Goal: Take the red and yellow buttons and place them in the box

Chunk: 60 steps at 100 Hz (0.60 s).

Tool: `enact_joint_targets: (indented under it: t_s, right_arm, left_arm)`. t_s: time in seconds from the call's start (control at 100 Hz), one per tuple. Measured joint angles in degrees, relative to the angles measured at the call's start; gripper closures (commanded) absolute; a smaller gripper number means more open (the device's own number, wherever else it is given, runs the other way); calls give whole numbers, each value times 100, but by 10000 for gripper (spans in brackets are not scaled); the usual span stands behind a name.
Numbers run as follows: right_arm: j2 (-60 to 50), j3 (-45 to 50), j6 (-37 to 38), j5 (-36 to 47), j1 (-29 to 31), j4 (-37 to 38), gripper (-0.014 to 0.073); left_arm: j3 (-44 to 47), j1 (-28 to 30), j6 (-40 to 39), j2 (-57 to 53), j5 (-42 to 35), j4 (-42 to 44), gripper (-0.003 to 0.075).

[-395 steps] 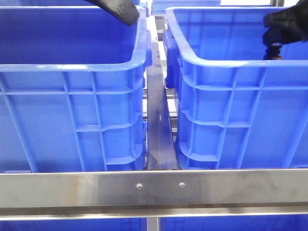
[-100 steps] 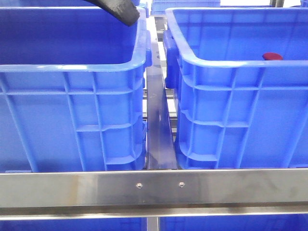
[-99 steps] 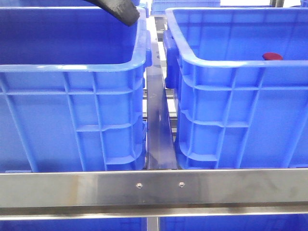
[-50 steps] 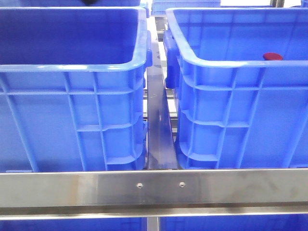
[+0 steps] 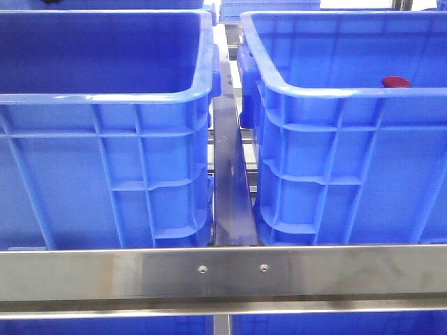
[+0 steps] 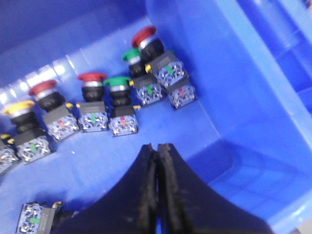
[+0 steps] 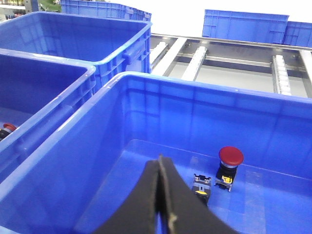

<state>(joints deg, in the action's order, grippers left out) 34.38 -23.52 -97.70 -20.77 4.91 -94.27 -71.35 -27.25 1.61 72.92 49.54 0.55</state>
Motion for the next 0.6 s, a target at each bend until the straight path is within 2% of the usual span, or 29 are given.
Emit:
enact_joint_targets:
  t_s: [0.19, 0.6]
  right_arm:
    - [0, 0, 0, -9, 0, 0, 661]
    - [0, 0, 0, -9, 0, 0, 661]
  left_arm:
    - [837, 0, -3, -1005, -629, 0, 740]
    - [2598, 0, -3, -3227, -1407, 0, 740]
